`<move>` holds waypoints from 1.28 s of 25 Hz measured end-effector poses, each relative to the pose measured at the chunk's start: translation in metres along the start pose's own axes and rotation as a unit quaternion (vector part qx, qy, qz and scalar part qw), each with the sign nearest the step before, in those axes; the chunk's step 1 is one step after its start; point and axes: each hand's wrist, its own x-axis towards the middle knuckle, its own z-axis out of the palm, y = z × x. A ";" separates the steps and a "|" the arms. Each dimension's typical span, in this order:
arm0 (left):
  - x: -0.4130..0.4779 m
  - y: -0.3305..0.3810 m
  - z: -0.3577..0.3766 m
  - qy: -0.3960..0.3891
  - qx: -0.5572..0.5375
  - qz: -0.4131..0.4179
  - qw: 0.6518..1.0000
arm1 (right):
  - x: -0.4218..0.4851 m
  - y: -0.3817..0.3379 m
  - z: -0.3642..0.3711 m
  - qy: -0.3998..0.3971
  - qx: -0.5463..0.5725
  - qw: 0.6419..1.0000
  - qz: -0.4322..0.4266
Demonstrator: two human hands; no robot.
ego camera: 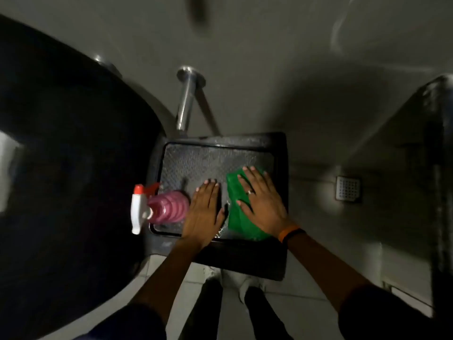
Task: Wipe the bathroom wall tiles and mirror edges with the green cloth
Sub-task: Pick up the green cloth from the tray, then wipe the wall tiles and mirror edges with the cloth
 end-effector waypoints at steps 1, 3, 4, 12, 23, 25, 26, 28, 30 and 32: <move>0.005 -0.004 0.012 0.015 0.007 0.008 1.000 | 0.006 0.004 0.011 0.000 -0.009 1.000 -0.008; 0.012 -0.009 0.028 0.035 -0.001 0.001 0.999 | 0.013 0.011 0.026 0.021 -0.031 0.999 -0.006; 0.015 -0.009 0.030 0.044 0.001 0.000 0.999 | 0.015 0.011 0.030 0.042 -0.044 0.998 -0.008; 0.015 0.012 0.016 0.081 0.000 0.002 0.997 | 0.025 -0.003 0.016 0.163 0.101 0.981 0.000; 0.033 0.138 -0.240 0.282 0.022 0.125 0.951 | -0.032 -0.016 -0.272 0.472 0.206 0.857 0.022; 0.042 0.174 -0.316 0.346 0.037 0.158 0.924 | -0.044 -0.020 -0.353 0.516 0.176 0.838 -0.015; 0.045 0.194 -0.357 0.377 0.046 0.179 0.907 | -0.051 -0.024 -0.396 0.545 0.153 0.824 -0.033; 0.044 0.235 -0.438 0.440 0.057 0.216 0.870 | -0.065 -0.032 -0.477 0.611 0.108 0.782 -0.054; 0.039 0.280 -0.517 0.493 0.063 0.244 0.833 | -0.080 -0.039 -0.560 0.680 0.067 0.725 -0.081; 0.037 0.323 -0.590 0.544 0.063 0.267 0.793 | -0.093 -0.041 -0.642 0.738 0.040 0.665 -0.107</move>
